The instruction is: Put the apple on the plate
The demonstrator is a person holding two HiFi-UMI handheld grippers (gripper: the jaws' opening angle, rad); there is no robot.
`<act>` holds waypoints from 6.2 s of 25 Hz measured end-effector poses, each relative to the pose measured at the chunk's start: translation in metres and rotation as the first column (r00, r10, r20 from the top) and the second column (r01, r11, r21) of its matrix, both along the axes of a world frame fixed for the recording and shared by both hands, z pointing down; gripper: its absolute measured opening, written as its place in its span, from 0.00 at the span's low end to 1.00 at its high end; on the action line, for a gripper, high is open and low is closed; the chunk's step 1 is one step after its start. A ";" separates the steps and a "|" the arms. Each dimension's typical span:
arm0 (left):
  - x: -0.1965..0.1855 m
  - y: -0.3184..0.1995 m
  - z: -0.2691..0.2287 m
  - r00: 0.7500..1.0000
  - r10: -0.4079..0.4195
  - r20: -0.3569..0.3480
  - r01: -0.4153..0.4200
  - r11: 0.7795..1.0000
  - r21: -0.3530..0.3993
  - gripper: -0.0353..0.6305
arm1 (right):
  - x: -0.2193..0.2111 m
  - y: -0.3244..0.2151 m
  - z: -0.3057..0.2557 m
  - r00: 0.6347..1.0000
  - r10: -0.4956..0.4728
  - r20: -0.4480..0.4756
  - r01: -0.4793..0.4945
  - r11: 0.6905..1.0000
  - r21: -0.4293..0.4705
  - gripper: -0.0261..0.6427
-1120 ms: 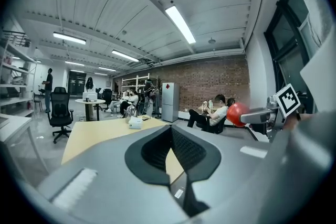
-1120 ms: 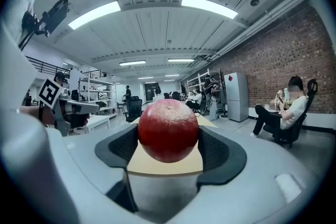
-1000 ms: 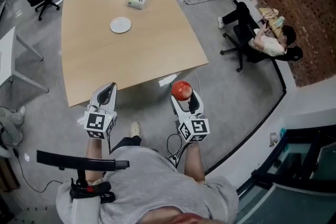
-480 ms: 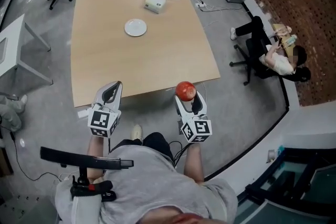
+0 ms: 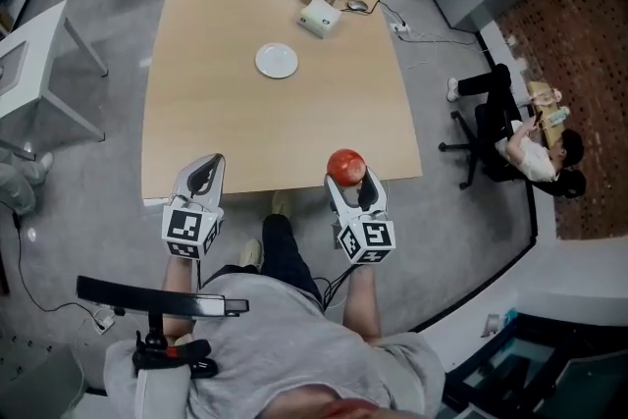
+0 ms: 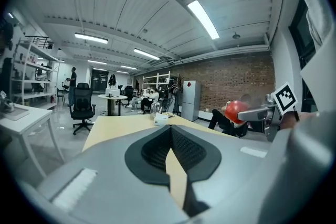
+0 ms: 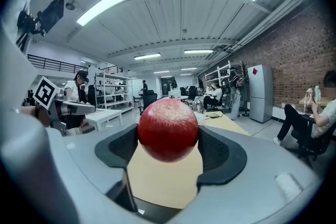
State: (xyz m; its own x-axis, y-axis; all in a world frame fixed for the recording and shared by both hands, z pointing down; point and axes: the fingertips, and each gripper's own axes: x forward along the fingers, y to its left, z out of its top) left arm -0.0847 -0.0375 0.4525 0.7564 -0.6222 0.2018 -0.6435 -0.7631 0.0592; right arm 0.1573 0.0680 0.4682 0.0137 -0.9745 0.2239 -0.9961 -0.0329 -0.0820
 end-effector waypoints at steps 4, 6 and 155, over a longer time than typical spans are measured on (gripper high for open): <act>0.003 -0.014 0.001 0.999 -0.033 0.006 0.033 0.999 -0.002 0.08 | 0.007 -0.028 0.001 0.999 -0.036 -0.001 0.036 0.999 0.005 0.58; 0.003 -0.023 0.004 0.998 -0.055 0.010 0.055 0.998 -0.008 0.08 | 0.010 -0.042 0.003 0.998 -0.057 -0.001 0.057 0.998 0.005 0.58; -0.002 -0.123 0.033 0.962 -0.264 0.074 0.268 0.963 -0.042 0.08 | 0.040 -0.279 0.065 0.965 -0.257 -0.048 0.257 0.966 -0.020 0.27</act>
State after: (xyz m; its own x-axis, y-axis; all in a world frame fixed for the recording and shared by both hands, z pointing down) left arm -0.0867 -0.1603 0.4860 0.5486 -0.7867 0.2829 -0.8268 -0.5608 0.0437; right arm 0.1968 -0.2115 0.5331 -0.2253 -0.9437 0.2424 -0.9740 0.2240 -0.0331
